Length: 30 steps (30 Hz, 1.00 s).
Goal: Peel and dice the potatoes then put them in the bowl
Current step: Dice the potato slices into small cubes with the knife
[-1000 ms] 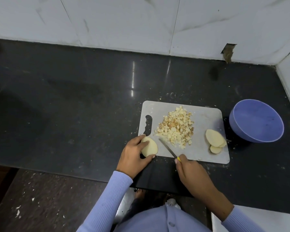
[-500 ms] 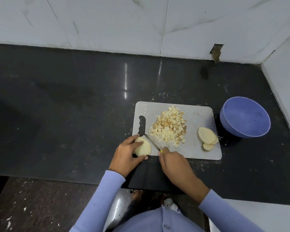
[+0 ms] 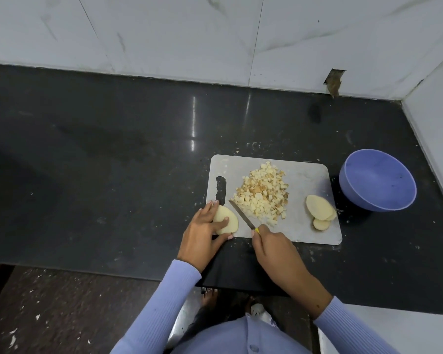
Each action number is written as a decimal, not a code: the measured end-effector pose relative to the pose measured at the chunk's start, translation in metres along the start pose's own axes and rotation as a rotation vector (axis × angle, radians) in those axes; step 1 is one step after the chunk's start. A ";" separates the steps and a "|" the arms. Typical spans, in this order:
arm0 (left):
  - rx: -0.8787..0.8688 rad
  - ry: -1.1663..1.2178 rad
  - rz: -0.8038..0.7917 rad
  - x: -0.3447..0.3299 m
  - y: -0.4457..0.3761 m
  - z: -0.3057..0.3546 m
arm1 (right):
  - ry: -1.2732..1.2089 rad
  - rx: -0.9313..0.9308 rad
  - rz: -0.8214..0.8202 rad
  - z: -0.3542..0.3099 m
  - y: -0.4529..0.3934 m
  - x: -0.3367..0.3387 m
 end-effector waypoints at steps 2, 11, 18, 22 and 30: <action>-0.007 -0.069 0.046 -0.003 0.003 0.002 | 0.021 0.013 -0.001 -0.004 -0.003 -0.002; -0.001 -0.164 0.100 -0.009 0.007 0.008 | 0.146 -0.015 -0.076 -0.014 -0.011 -0.011; 0.015 -0.190 0.122 -0.009 0.007 0.012 | 0.233 -0.085 -0.185 -0.010 0.013 -0.015; 0.020 -0.171 0.106 -0.009 0.007 0.009 | 0.214 -0.112 -0.228 -0.002 0.038 -0.017; 0.006 -0.158 0.105 -0.007 0.006 0.007 | 0.036 -0.098 -0.057 0.001 0.030 0.003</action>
Point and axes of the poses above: each hand's wrist, its own y-axis away from the middle knuckle, its own x-axis out of the back of the hand, z = x × y, the point moved 1 cm from there along -y, towards the middle knuckle, and after that the axes turned 8 degrees about x, right-handed, at the moved point
